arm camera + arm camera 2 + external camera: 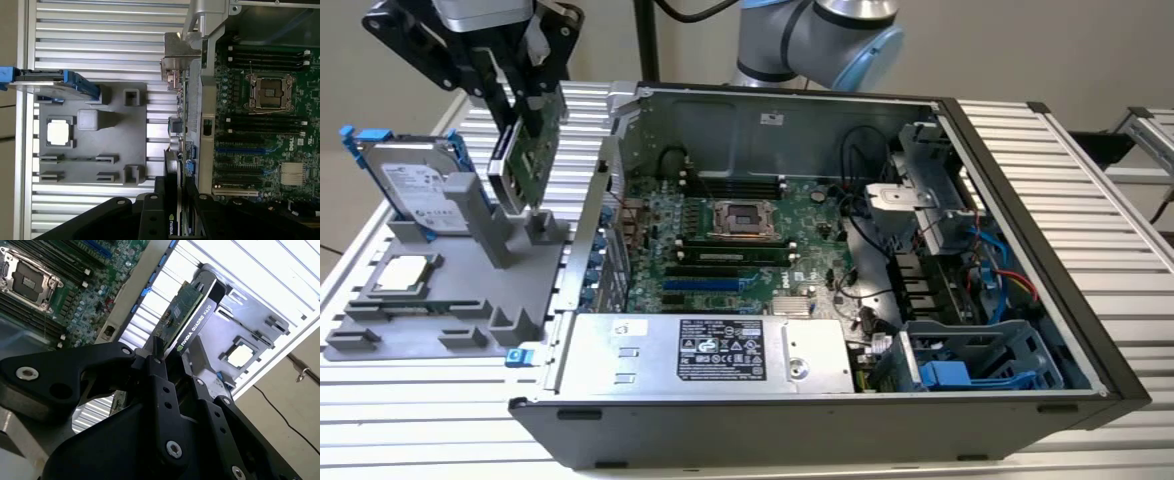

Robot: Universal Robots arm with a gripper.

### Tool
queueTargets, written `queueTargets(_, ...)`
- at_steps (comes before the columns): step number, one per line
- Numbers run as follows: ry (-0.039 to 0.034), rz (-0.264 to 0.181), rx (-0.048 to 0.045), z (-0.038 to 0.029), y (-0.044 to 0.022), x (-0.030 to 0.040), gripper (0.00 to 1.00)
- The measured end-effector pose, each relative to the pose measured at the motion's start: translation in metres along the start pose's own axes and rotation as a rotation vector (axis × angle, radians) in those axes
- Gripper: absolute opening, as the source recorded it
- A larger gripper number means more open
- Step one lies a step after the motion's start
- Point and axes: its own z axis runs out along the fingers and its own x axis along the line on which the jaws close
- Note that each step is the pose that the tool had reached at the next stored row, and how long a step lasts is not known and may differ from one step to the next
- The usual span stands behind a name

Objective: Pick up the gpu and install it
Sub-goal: 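Pick up the gpu and move the gpu toward the slot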

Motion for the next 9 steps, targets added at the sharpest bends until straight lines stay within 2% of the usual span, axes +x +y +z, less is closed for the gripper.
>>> queueTargets(9, 0.0001, -0.002, 0.0000, 0.0001, -0.0001, -0.0048, 0.00)
